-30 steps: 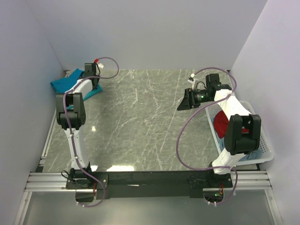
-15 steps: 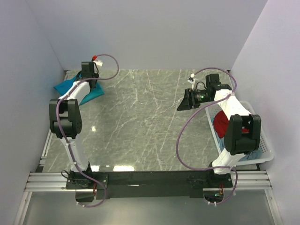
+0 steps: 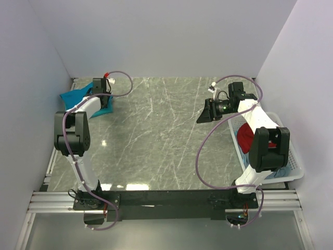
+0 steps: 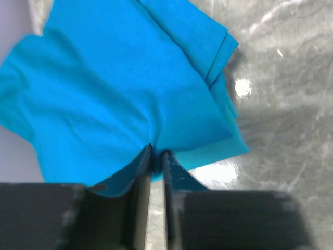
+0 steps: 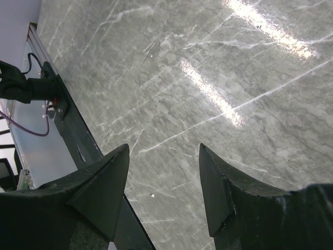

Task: Fold and stack the t-shirts
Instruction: Neatly place the folded tshirt to the corner

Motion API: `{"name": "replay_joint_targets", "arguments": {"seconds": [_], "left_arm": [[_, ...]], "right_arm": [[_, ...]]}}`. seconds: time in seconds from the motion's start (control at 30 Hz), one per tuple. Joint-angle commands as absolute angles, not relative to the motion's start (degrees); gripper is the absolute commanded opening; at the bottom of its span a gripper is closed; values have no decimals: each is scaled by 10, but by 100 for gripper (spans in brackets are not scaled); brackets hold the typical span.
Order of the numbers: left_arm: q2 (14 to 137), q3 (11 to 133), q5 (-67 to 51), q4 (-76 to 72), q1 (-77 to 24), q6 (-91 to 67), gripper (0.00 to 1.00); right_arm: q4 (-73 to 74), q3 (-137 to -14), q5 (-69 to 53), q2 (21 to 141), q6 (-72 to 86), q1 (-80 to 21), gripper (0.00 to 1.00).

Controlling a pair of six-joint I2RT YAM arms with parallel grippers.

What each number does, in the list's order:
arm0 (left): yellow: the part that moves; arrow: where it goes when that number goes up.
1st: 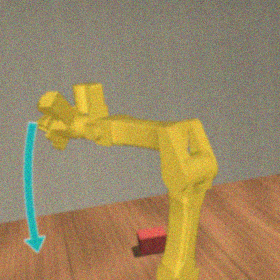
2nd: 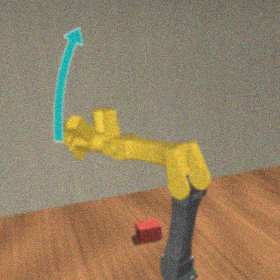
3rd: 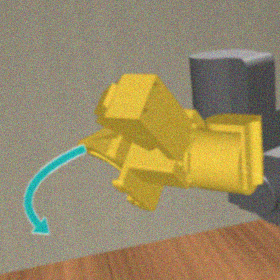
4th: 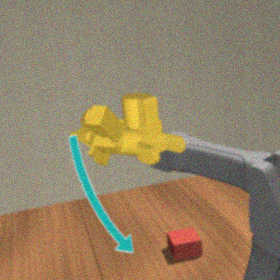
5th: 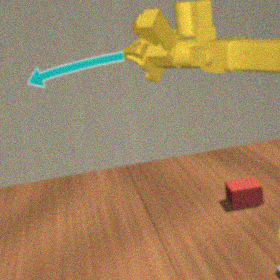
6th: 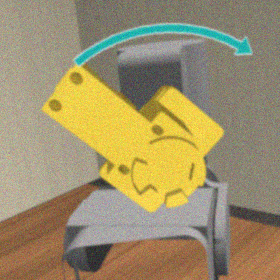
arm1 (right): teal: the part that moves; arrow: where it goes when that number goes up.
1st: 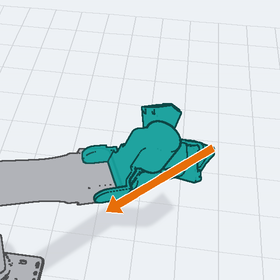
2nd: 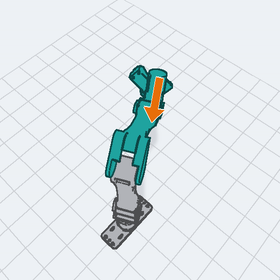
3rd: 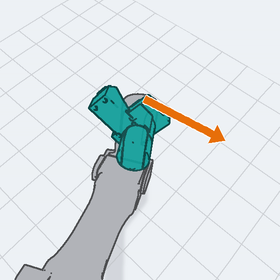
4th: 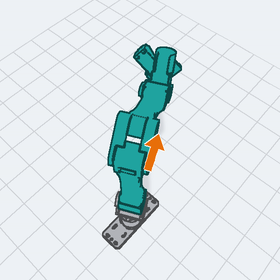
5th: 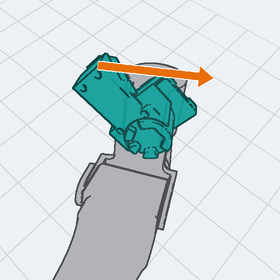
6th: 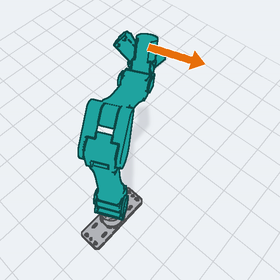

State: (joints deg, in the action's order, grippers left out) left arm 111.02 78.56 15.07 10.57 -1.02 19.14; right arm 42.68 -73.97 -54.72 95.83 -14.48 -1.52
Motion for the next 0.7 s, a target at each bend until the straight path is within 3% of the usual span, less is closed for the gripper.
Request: {"name": "replay_joint_targets", "arguments": {"seconds": [0.0,0.03,0.13,0.23,0.27,0.47,0.67], "left_arm": [[1078,770,145,151,-11,141,21],[1070,759,138,156,-11,128,32],[1028,720,92,140,-2,56,46],[971,701,5,120,49,-41,70],[956,699,-21,115,74,-60,73],[873,683,-100,98,151,-182,75],[813,580,-79,59,191,-260,72]], "right_arm": [[432,-766,-560,953,-154,-19,63],[433,-767,-560,953,-154,-19,63],[435,-767,-561,952,-155,-18,63],[435,-767,-563,950,-156,-18,63],[436,-768,-563,950,-156,-18,63],[437,-769,-562,950,-160,-19,63],[438,-768,-562,953,-160,-18,63]]}}
